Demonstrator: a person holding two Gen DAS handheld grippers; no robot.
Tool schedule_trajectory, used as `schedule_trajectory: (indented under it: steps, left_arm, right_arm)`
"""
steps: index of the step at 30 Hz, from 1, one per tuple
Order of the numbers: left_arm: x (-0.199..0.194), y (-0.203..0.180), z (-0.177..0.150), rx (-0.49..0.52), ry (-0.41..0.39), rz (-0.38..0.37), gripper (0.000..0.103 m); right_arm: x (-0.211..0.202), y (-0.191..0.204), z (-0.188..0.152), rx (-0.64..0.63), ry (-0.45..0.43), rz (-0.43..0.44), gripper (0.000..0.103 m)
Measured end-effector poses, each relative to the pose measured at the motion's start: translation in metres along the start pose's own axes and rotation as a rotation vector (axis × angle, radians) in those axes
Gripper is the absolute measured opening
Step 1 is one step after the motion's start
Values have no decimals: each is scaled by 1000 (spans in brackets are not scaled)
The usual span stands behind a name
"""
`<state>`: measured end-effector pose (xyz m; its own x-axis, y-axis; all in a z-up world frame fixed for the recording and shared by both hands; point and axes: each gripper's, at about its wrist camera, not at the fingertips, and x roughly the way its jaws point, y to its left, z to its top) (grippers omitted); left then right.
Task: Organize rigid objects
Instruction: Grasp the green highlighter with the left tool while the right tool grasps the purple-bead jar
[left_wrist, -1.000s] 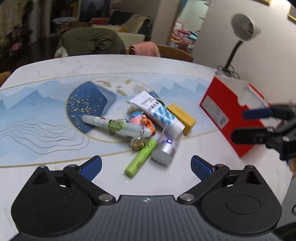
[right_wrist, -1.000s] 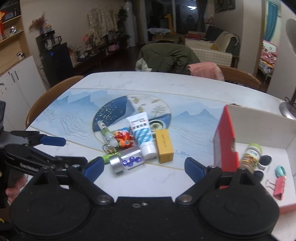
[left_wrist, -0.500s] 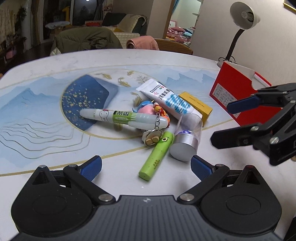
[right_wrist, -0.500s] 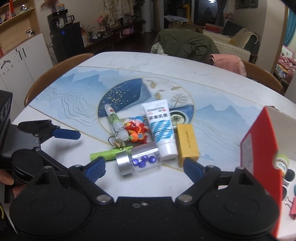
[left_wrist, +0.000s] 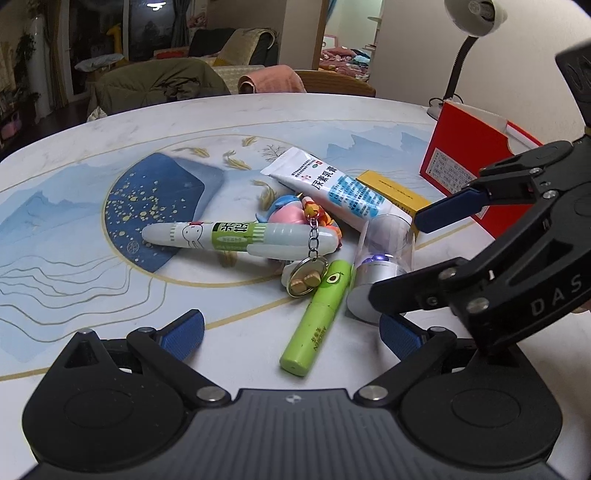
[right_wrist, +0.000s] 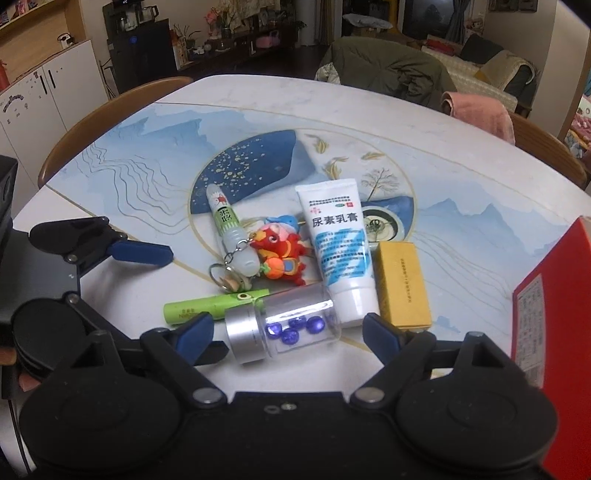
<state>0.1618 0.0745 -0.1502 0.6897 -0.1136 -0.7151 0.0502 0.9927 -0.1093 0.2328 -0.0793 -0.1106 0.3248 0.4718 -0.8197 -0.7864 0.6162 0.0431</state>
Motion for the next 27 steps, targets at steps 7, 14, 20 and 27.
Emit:
schedule_trajectory:
  steps: [7, 14, 20, 27]
  left_arm:
    - [-1, -10, 0, 69, -10, 28, 74]
    - [-4, -12, 3, 74, -3, 67, 43]
    - [-7, -20, 0, 102, 8, 54, 25]
    - [-12, -31, -4, 85, 26, 43, 15]
  right_arm:
    - [6, 1, 1, 9, 17, 4, 79]
    - [7, 1, -1, 19, 23, -11, 72]
    - [4, 1, -4, 34, 19, -8, 71]
    - [-10, 2, -10, 63, 7, 0, 71]
